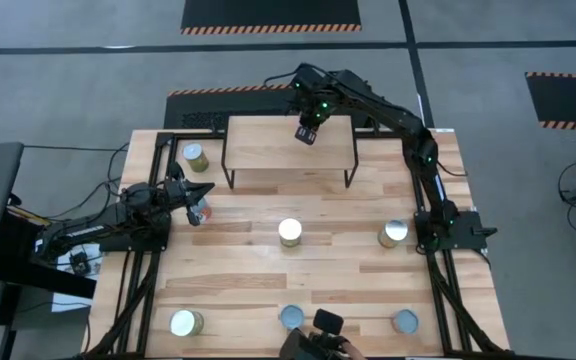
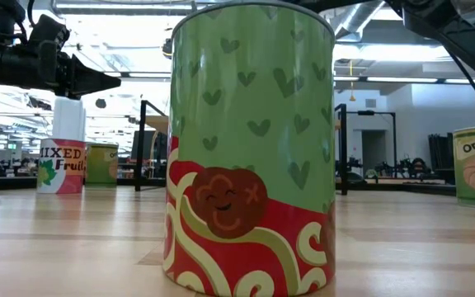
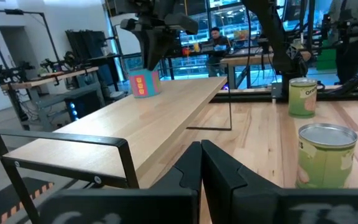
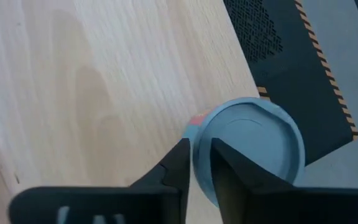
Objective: Pick and place cans onto a shelf
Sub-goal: Put the top right blue small can on the shelf, then put the top left green large can on the shelf
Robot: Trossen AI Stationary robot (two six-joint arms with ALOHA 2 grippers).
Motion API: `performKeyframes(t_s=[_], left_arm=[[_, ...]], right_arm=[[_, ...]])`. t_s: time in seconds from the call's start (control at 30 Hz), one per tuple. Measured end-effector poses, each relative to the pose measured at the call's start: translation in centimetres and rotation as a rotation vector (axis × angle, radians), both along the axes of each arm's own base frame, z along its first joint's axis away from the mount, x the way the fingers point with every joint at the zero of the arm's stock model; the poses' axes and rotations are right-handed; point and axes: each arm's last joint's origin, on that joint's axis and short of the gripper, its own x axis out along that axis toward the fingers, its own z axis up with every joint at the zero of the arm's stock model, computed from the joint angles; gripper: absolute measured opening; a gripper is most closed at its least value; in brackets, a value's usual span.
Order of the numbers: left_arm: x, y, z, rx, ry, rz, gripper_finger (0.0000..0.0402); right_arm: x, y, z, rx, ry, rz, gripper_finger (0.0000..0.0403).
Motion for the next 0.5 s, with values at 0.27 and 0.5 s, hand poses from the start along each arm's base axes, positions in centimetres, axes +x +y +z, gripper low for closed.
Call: performKeyframes(t_s=[0.27,0.5], left_arm=[[0.0,0.0,0.0,-0.033,-0.013,-0.001,0.0000],[0.0,-0.1,-0.1,-0.025,-0.001,-0.046,0.0000]], right_arm=[[-0.3,2.3,2.8,-0.139,-0.007,0.072,0.0104],[-1.2,8.3,8.4,-0.251,-0.159,0.188,0.0013]])
